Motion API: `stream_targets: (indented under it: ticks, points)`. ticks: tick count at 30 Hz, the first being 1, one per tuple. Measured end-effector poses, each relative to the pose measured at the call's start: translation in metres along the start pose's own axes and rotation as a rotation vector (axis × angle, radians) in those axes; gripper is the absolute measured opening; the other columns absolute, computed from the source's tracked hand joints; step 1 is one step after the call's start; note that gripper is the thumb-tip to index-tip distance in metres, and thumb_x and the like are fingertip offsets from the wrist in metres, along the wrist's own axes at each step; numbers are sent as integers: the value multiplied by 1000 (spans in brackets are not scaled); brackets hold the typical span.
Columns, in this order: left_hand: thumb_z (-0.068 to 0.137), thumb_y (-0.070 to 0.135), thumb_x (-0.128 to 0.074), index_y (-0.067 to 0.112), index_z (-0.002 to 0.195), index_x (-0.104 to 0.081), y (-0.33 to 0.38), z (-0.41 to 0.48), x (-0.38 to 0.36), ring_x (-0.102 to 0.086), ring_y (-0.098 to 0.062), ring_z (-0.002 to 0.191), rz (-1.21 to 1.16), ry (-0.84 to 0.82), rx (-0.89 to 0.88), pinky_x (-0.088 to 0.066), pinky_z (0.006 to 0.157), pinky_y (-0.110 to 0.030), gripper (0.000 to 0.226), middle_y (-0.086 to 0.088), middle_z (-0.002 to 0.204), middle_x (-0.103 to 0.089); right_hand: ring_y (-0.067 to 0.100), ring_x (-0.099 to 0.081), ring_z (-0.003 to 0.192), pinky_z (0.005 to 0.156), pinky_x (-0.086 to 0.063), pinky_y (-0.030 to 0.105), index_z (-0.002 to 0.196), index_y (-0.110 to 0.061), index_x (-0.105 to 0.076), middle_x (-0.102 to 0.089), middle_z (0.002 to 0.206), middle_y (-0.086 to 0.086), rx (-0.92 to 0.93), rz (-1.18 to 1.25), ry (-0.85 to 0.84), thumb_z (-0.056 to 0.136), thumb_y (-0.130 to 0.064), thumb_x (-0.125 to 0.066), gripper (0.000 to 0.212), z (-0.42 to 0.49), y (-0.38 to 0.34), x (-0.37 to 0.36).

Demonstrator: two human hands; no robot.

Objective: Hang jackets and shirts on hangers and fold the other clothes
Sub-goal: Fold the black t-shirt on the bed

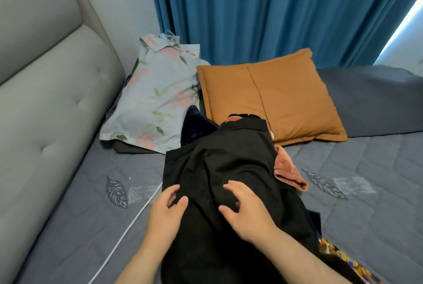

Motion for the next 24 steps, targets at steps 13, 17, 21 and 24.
stream_targets:
  ticks: [13,17,21,24]
  points:
    - [57,54,-75,28,144,-36,-189,161,-42,-54,-14,122,-31,18,235,-44,106,-41,99,8,134,-53,4,-27,139,109,-19,12,135,-30,-55,-12,155,-19,-127,40,-203,78,-37,-78,61,102,125,-151]
    - [71,53,-72,44,127,-53,-201,178,-44,-53,-13,118,-16,93,228,-44,105,-42,59,10,129,-52,-2,-35,127,93,-23,-6,85,-42,-67,-23,155,-10,-156,214,-193,85,-12,-72,30,113,133,-158]
    - [90,11,-64,19,93,-70,-201,178,-48,-64,-20,95,-279,150,276,-51,90,-34,11,-3,96,-70,-5,-37,125,87,-24,-8,77,-36,-70,-29,155,-8,-176,285,-150,90,-14,-66,26,117,134,-157]
    - [85,8,-66,21,71,-70,-196,167,-40,-66,-26,86,-94,183,252,-52,83,-38,20,-2,80,-71,-4,-41,127,90,-30,-3,83,-19,-77,-36,150,-11,-232,431,-133,92,-12,-62,19,116,132,-152]
Point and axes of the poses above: each hand's wrist, its own z-axis towards the middle knuckle, its own x-axis out of the back of the hand, y = z × x, the point moved 7 cm from there along z, towards the middle knuckle
